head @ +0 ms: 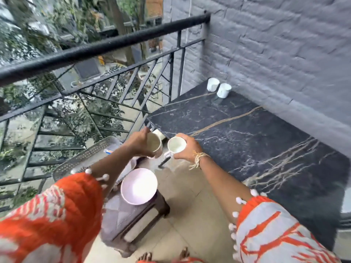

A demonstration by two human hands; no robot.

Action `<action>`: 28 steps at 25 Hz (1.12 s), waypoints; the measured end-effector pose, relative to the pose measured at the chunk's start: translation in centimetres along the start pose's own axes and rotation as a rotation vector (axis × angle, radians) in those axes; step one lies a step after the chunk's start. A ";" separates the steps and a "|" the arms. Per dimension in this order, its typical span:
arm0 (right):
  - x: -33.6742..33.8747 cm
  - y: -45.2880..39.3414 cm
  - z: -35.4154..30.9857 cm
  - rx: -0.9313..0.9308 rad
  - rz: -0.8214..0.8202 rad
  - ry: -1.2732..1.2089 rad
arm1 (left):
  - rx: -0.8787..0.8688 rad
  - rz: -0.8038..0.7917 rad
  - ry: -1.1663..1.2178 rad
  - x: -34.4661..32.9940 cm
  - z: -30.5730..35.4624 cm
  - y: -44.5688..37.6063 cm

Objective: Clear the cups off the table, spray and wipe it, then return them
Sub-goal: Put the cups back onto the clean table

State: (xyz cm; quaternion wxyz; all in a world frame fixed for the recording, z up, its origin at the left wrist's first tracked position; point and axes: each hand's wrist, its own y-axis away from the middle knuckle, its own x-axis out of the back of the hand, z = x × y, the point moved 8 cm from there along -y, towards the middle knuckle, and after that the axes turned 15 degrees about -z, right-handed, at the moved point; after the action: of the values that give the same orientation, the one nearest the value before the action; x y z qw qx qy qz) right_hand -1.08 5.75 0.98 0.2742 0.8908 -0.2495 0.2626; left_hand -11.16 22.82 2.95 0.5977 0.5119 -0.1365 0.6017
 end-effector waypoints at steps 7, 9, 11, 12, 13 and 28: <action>9.6 -2.1 4.8 0.008 0.008 -0.067 | -0.053 -0.028 -0.023 3.0 9.3 -8.3; 11.9 -3.5 6.2 -0.009 0.026 -0.085 | -0.071 -0.034 0.001 3.8 11.1 -11.4; 13.9 -5.7 7.6 -0.004 0.026 -0.090 | -0.073 -0.042 0.006 4.4 12.3 -14.9; 14.9 -6.8 8.1 -0.010 0.028 -0.072 | -0.075 -0.052 -0.003 4.5 12.8 -16.7; 16.3 -8.3 9.0 -0.024 0.033 -0.062 | -0.078 -0.062 -0.012 4.8 13.5 -19.1; 27.7 -27.1 18.3 -0.161 0.034 -0.120 | -0.088 -0.133 0.013 9.9 18.9 -44.0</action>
State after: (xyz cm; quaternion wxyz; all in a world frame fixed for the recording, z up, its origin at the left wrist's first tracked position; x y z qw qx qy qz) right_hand 41.30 5.74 -4.95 0.3251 0.8757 -0.3007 0.1923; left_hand 37.60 24.78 -0.78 0.6592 0.4891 -0.1248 0.5574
